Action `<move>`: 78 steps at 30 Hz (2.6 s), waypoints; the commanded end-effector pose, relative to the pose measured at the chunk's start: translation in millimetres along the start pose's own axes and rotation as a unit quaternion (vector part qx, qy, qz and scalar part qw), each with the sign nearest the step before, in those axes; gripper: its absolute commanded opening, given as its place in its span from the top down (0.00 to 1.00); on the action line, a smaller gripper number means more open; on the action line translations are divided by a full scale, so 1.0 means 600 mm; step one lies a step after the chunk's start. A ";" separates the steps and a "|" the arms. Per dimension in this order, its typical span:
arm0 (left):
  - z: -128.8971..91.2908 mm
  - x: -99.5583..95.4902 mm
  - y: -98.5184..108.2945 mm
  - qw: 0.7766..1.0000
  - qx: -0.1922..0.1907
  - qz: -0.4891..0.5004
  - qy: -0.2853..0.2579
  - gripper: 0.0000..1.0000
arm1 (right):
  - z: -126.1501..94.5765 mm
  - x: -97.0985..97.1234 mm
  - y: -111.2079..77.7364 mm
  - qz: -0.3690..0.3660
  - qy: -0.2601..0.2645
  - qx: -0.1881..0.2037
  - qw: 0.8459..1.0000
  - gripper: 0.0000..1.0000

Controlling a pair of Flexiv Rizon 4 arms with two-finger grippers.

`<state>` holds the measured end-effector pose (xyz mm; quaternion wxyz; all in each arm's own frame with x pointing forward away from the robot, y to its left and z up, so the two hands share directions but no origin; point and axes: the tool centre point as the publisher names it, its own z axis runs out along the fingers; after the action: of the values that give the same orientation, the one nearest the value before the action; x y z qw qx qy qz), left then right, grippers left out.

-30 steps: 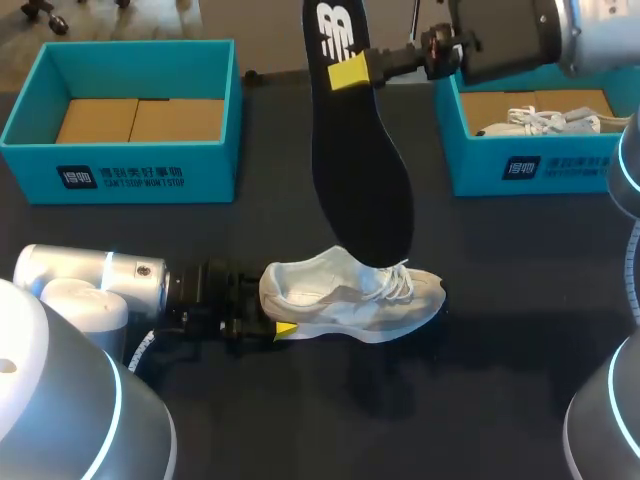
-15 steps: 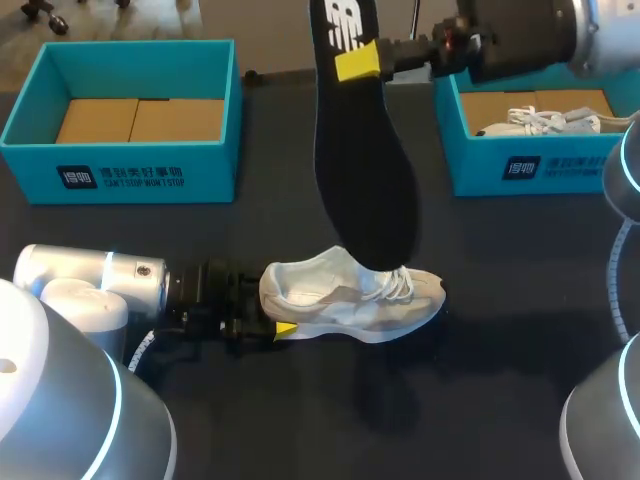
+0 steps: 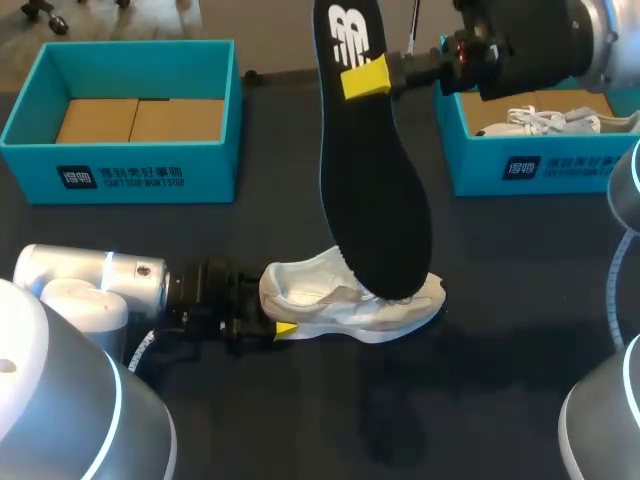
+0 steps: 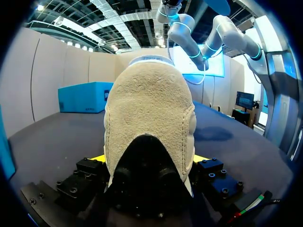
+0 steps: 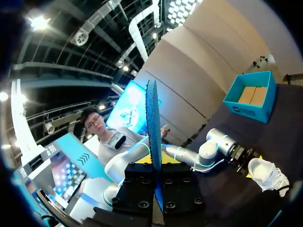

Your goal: Take the shoe out of the shoebox, open the shoe tongue, remove and reinsert the insole, then place the shoe into the shoebox

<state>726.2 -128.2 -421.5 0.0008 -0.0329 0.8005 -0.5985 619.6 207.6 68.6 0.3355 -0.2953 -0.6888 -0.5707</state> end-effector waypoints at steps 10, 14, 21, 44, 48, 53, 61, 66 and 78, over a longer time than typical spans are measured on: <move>0.001 0.001 -0.001 1.000 -0.001 0.000 0.000 1.00 | 0.016 0.018 -0.052 0.002 0.000 -0.034 0.999 1.00; 0.001 0.001 -0.001 1.000 -0.001 0.000 0.000 1.00 | 0.018 0.020 -0.059 0.003 0.000 -0.037 0.999 1.00; 0.001 0.001 -0.001 1.000 -0.001 0.000 0.000 1.00 | 0.022 0.015 -0.060 0.001 0.004 -0.034 0.999 1.00; 0.001 0.001 -0.001 1.000 -0.001 0.000 0.000 1.00 | 0.023 0.015 -0.059 -0.003 0.010 -0.030 1.000 1.00; 0.001 0.001 -0.001 1.000 -0.001 0.000 0.000 1.00 | 0.023 0.015 -0.059 -0.003 0.010 -0.030 1.000 1.00; 0.001 0.001 -0.001 1.000 -0.001 0.000 0.000 1.00 | 0.023 0.015 -0.059 -0.003 0.010 -0.030 1.000 1.00; 0.001 0.001 -0.001 1.000 -0.001 0.000 0.000 0.00 | 0.023 0.015 -0.059 -0.003 0.010 -0.030 1.000 1.00; -0.007 0.009 0.005 1.000 -0.019 -0.003 -0.001 0.00 | 0.023 0.015 -0.059 -0.003 0.010 -0.030 1.000 1.00; -0.041 0.028 -0.007 0.998 -0.065 -0.003 -0.006 0.00 | 0.023 0.015 -0.059 -0.003 0.010 -0.030 1.000 1.00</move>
<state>714.5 -112.1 -419.0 0.0017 -0.0377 0.8300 -0.5565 582.3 211.2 53.2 0.3312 -0.2977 -0.6689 -0.5951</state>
